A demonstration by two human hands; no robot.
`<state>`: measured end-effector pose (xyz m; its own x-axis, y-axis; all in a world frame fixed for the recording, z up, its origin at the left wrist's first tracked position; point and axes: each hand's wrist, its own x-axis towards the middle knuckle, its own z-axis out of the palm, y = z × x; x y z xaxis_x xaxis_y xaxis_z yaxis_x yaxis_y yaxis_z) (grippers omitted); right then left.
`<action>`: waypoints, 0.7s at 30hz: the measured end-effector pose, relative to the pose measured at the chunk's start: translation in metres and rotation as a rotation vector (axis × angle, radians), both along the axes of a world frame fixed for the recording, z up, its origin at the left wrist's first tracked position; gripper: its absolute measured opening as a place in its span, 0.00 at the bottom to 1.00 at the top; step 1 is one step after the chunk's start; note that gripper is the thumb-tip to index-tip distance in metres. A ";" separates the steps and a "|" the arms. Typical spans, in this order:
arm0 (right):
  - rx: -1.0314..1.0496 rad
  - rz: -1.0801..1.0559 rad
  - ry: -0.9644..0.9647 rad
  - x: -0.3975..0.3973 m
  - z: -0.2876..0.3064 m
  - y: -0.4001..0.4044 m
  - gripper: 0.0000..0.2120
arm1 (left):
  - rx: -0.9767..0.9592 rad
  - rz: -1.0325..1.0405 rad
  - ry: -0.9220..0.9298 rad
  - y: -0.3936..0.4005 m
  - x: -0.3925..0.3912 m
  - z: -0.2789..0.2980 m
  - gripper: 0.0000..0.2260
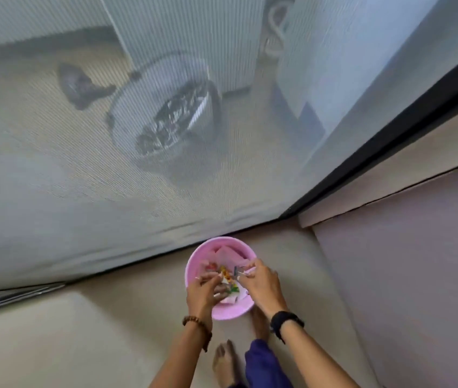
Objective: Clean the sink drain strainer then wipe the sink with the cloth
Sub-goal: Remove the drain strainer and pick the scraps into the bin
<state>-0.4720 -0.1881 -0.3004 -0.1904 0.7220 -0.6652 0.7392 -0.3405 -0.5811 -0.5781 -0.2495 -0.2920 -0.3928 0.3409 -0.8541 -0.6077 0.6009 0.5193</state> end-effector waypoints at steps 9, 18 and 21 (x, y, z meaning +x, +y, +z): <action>-0.168 -0.061 0.024 -0.014 -0.138 0.007 0.17 | -0.078 -0.072 0.034 -0.006 -0.001 -0.144 0.15; -0.431 -0.832 0.569 0.008 0.072 0.026 0.08 | 0.133 0.158 -0.350 0.035 0.034 0.058 0.19; -0.467 -0.978 0.842 0.030 0.195 0.034 0.08 | 0.339 0.134 -0.547 0.054 0.052 0.181 0.23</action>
<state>-0.4419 -0.1541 -0.1058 -0.2017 0.5371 -0.8191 -0.4288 -0.8003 -0.4191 -0.5257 -0.1959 -0.1106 0.0097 0.6047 -0.7964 -0.8959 0.3590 0.2617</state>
